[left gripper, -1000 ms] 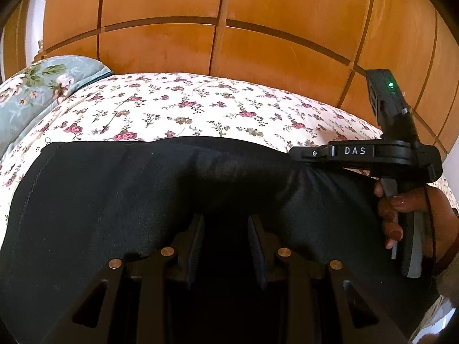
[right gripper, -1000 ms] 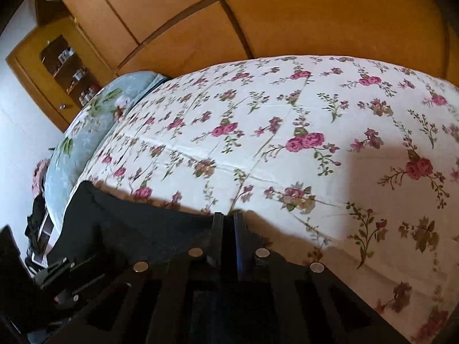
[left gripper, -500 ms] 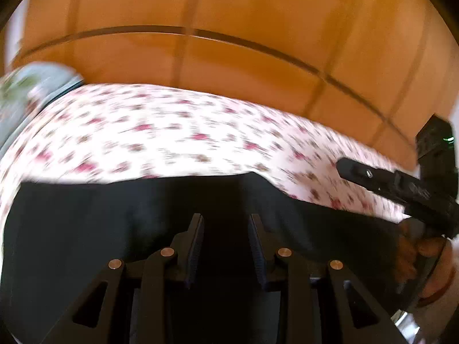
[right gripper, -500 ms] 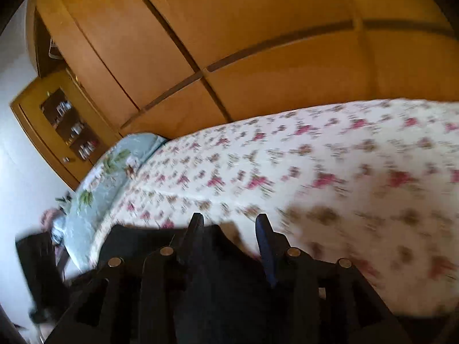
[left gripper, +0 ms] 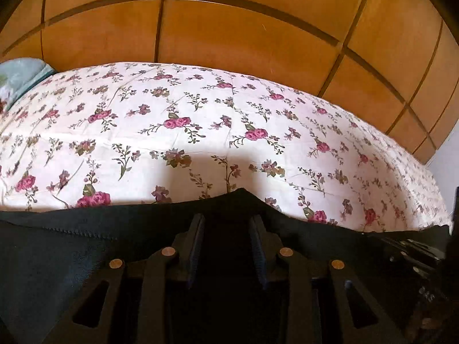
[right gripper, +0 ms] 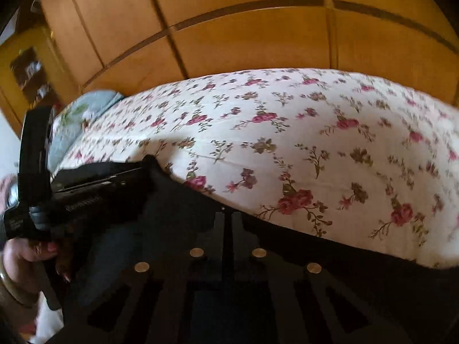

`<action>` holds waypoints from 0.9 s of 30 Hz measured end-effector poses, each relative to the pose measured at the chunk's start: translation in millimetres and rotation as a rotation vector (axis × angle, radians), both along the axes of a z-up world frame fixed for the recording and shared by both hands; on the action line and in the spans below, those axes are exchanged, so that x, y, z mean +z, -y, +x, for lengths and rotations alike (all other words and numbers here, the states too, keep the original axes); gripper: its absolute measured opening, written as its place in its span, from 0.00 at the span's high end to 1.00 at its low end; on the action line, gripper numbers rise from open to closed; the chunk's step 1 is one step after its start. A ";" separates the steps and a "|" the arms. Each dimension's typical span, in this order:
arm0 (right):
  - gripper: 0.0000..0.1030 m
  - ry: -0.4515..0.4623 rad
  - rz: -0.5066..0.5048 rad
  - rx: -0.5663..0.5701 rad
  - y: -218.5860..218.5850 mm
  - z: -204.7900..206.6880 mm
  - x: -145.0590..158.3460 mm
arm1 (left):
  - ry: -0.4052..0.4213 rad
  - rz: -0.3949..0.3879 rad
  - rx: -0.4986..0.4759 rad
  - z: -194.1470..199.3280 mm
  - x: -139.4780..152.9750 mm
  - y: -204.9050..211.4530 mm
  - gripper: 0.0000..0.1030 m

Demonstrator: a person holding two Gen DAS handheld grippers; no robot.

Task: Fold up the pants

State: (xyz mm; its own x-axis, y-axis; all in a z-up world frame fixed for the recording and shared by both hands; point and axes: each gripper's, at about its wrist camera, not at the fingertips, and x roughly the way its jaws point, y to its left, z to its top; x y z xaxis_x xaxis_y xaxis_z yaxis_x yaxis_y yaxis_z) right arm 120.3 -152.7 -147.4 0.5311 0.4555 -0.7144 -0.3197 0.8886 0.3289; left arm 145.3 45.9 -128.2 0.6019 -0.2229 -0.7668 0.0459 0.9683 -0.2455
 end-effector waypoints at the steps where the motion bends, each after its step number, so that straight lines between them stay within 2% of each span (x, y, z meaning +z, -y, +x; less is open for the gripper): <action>1: 0.99 -0.006 0.018 0.000 1.9 2.3 -1.1 | 0.006 0.024 -0.003 -0.5 0.4 3.7 0.67; 4: 0.99 -0.023 0.096 0.001 12.8 4.9 -3.9 | 0.009 0.054 -0.007 -0.8 1.6 9.6 0.67; 7: 0.98 -0.043 0.194 -0.008 26.1 3.9 -4.2 | 0.000 0.003 -0.002 -6.1 7.9 2.7 0.67; 8: 0.94 -0.036 0.216 -0.030 33.5 -0.6 2.0 | 0.000 -0.006 0.011 -11.3 11.5 -0.5 0.67; 9: 0.86 -0.026 0.221 -0.044 32.2 -6.2 8.4 | 0.006 -0.015 0.023 -18.2 15.2 -3.7 0.67; 10: 0.71 -0.011 0.236 -0.060 37.6 -13.6 15.0 | 0.017 -0.029 0.035 -28.2 19.2 -8.0 0.67; 12: 0.52 0.026 0.264 -0.112 54.0 -34.3 27.6 | 0.036 -0.057 0.049 -48.0 24.3 -16.3 0.67; 14: 0.51 0.038 0.268 -0.150 69.5 -51.2 33.9 | 0.059 -0.074 0.058 -65.6 25.5 -21.6 0.66; 16: 0.51 0.026 0.249 -0.196 86.6 -67.5 35.2 | 0.064 -0.053 0.074 -79.3 21.6 -24.8 0.60; 18: 0.50 0.015 0.225 -0.268 110.9 -90.8 34.8 | 0.066 -0.035 0.081 -89.4 14.1 -29.1 0.60; 20: 0.50 -0.006 0.226 -0.348 136.4 -110.5 33.6 | 0.088 -0.054 0.078 -97.5 8.8 -33.9 0.60; 24: 0.49 -0.022 0.279 -0.509 185.4 -145.7 32.2 | 0.124 -0.041 0.061 -102.1 4.2 -33.9 0.59; 27: 0.49 -0.006 0.260 -0.616 219.2 -170.1 33.4 | 0.137 -0.022 0.056 -103.9 4.0 -30.5 0.57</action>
